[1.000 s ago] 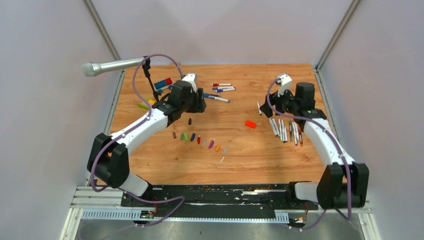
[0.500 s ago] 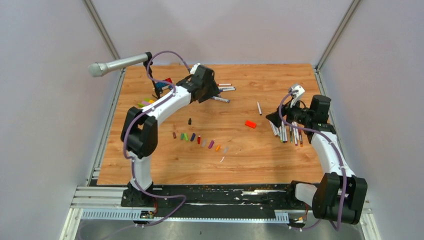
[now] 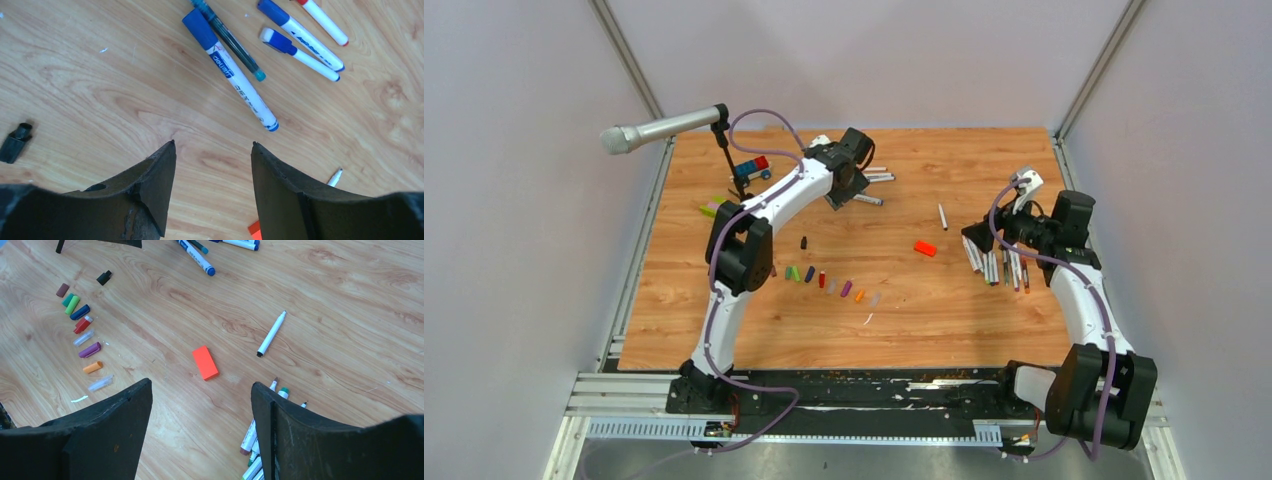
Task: Open the pen caps
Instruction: Pick up the pen from the center of the board.
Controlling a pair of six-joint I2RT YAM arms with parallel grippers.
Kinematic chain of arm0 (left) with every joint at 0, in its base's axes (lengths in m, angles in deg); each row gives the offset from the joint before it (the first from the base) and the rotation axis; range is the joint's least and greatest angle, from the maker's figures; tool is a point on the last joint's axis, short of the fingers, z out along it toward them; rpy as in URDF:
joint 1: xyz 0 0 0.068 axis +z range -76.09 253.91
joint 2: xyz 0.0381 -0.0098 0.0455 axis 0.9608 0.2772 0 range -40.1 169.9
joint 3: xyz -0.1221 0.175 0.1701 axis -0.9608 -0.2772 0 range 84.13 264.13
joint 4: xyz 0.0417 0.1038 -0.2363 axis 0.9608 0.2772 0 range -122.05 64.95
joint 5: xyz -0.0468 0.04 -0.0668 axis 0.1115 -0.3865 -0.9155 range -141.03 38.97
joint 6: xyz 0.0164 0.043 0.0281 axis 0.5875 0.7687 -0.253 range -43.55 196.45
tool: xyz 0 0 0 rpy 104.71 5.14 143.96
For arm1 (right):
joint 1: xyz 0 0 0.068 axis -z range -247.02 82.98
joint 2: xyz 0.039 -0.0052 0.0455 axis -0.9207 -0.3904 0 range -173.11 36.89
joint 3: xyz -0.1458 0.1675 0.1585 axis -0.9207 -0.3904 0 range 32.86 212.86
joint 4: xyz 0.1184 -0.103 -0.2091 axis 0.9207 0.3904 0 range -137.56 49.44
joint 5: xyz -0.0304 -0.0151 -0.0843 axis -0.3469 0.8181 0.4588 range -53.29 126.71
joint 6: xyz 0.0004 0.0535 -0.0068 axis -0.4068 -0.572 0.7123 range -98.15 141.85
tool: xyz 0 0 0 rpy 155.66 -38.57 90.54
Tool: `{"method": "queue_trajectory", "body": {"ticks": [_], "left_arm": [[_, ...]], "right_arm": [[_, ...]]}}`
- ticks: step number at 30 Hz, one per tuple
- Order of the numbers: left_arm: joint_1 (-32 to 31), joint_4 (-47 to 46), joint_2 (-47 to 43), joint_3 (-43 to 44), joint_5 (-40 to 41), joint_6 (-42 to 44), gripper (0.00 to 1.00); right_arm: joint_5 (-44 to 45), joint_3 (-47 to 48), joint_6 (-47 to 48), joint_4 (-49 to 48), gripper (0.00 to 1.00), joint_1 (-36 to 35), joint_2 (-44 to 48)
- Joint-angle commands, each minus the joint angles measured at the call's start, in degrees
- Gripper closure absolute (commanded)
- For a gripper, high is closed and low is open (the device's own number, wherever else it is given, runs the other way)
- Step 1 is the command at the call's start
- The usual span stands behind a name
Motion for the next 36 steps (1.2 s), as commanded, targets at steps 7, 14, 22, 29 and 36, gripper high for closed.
{"method": "queue_trajectory", "body": {"ticks": [7,14,22,29,36], "left_arm": [[0.0,-5.6,6.2,2.8,1.4,-13.2,0.41],[0.2,-10.3,9.9,4.9,1.4,-13.6,0.44],[0.7,-9.7,13.1,6.9,-0.8,-15.0,0.46],[0.9,-1.8,17.0,13.4,-2.2,-14.2,0.54],[1.1,4.3,17.2,13.7,-4.1,-14.1,0.58]], "right_arm": [[-2.6,0.6,-1.4,-2.8,0.28,1.1,-0.1],[-3.0,0.6,-1.6,-2.8,0.28,1.2,-0.6],[-3.3,0.9,-1.5,-2.2,0.28,1.2,-1.1],[-3.3,1.0,-1.2,-2.1,0.29,1.3,-0.8],[-3.3,0.9,-1.5,-2.0,0.29,1.4,-0.5]]}}
